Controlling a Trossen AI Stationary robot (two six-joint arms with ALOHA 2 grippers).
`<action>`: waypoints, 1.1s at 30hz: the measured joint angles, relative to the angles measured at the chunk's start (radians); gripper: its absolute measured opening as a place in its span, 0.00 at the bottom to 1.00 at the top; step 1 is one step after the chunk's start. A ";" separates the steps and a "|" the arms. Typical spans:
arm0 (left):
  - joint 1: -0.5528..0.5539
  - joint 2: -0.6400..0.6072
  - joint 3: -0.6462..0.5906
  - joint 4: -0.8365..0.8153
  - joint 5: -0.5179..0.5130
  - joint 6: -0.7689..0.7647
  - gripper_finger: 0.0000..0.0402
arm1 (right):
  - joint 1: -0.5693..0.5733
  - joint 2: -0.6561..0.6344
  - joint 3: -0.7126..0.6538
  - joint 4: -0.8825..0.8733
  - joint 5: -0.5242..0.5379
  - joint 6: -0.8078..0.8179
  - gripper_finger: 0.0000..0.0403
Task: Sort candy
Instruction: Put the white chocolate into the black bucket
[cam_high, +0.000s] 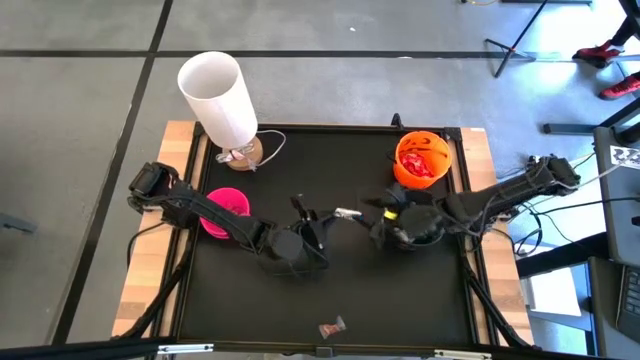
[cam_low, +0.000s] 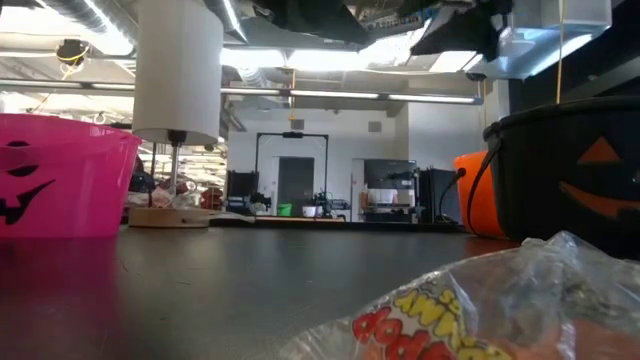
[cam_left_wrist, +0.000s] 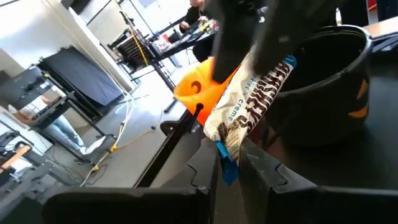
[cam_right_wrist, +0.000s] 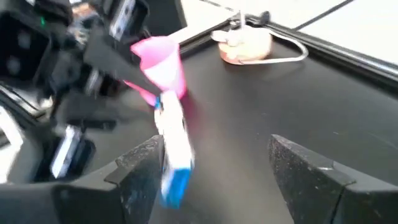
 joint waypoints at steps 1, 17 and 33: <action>0.000 0.000 0.000 -0.001 -0.002 0.001 0.09 | -0.018 0.005 0.000 0.030 -0.039 -0.013 0.71; -0.001 0.000 0.001 0.020 -0.004 0.003 0.09 | -0.153 0.094 0.000 0.152 -0.352 -0.028 0.56; -0.008 -0.002 0.001 0.001 0.011 0.042 0.10 | -0.151 0.085 0.000 0.181 -0.415 -0.075 0.14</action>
